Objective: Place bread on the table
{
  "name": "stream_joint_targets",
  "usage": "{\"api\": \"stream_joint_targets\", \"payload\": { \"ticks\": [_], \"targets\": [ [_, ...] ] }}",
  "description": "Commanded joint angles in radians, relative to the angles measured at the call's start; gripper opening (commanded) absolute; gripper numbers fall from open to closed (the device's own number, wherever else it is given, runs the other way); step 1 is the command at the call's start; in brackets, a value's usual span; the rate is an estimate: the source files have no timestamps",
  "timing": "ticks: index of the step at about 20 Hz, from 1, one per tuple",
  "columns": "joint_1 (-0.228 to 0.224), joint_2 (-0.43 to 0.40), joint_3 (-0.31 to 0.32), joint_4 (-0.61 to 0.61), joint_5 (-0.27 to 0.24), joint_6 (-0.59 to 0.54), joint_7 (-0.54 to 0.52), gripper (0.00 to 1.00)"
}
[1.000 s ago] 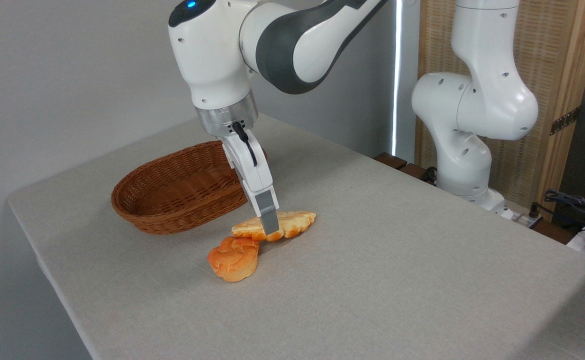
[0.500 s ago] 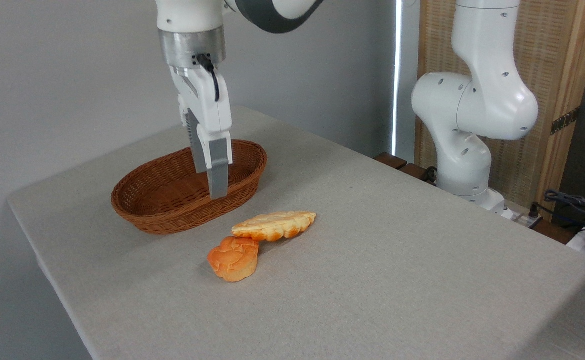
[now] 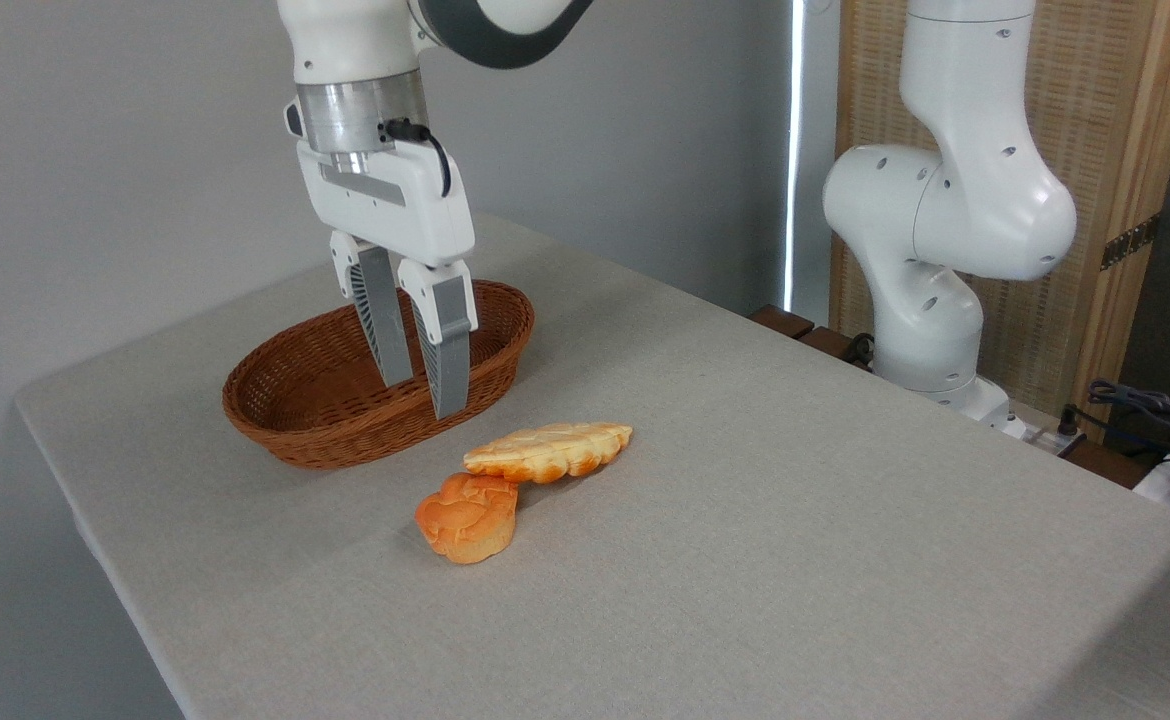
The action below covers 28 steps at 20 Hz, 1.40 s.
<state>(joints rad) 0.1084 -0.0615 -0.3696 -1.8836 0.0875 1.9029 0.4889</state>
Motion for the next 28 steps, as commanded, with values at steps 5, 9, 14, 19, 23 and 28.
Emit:
{"api": "stream_joint_targets", "payload": {
  "ticks": [5, 9, 14, 19, 23, 28],
  "targets": [
    [0.004, 0.008, 0.057, 0.015, -0.172, 0.025, 0.043, 1.00],
    [0.004, 0.008, 0.057, 0.015, -0.157, 0.022, 0.045, 1.00],
    [0.004, 0.008, 0.055, 0.015, -0.153, 0.024, 0.045, 1.00],
    [0.004, 0.008, 0.057, 0.017, -0.155, 0.024, 0.046, 1.00],
    [0.004, 0.011, 0.057, 0.031, -0.155, 0.025, 0.046, 1.00],
    [0.005, 0.011, 0.058, 0.031, -0.153, 0.024, 0.048, 1.00]
  ]
}}
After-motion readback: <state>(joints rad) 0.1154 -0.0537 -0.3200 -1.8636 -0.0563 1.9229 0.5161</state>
